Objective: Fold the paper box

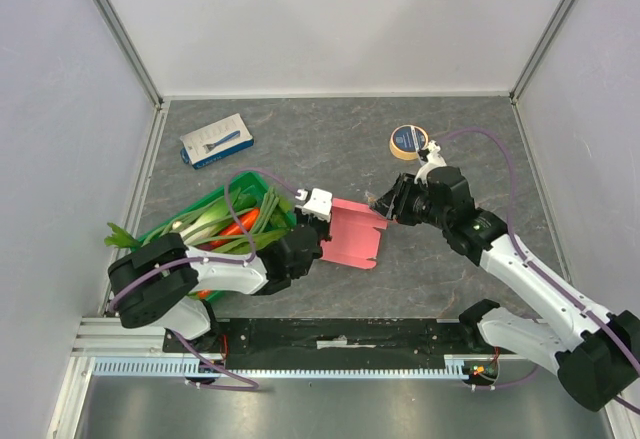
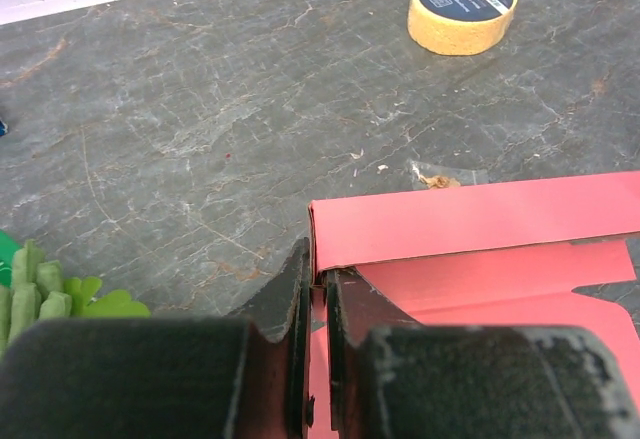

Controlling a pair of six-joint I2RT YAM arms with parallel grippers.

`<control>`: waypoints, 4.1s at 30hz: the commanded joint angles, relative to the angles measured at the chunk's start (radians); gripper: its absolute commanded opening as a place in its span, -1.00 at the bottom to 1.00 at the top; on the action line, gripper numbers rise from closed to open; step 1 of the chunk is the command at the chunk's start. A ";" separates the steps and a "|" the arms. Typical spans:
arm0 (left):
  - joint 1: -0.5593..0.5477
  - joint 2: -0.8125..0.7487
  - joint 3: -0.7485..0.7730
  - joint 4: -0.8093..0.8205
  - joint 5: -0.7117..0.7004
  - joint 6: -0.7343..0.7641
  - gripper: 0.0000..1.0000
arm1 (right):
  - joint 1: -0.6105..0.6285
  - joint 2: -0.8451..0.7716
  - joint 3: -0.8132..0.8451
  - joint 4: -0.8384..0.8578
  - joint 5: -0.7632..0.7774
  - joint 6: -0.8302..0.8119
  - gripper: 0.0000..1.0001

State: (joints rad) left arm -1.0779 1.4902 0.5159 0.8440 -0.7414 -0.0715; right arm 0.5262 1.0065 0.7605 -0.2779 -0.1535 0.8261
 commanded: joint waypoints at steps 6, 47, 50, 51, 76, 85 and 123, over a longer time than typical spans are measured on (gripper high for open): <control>-0.011 -0.091 0.055 -0.031 -0.065 0.047 -0.96 | 0.004 -0.068 0.048 -0.001 -0.014 0.036 -0.03; -0.036 -0.148 0.145 -0.247 -0.139 -0.037 -0.96 | 0.006 -0.132 -0.003 -0.001 0.000 0.068 -0.06; -0.036 -0.160 0.141 -0.243 -0.128 -0.037 -0.96 | 0.005 -0.114 -0.007 0.029 -0.003 0.074 -0.06; -0.036 -0.163 0.138 -0.243 -0.125 -0.039 -0.96 | 0.005 -0.109 -0.007 0.037 -0.017 0.079 -0.07; -0.057 -0.203 0.111 -0.227 -0.118 -0.086 -0.96 | 0.006 -0.051 -0.158 0.428 -0.072 0.475 -0.37; -0.062 -0.220 0.093 -0.207 -0.115 -0.090 -0.96 | 0.005 -0.032 -0.236 0.641 -0.083 0.555 -1.00; 0.042 -0.521 0.150 -0.585 0.080 -0.650 -0.96 | -0.402 -0.326 -0.103 0.344 -0.627 0.234 0.25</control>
State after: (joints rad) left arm -1.0752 1.0225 0.7136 0.1989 -0.7544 -0.5465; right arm 0.1936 0.6792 0.7330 -0.2371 -0.5701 0.8116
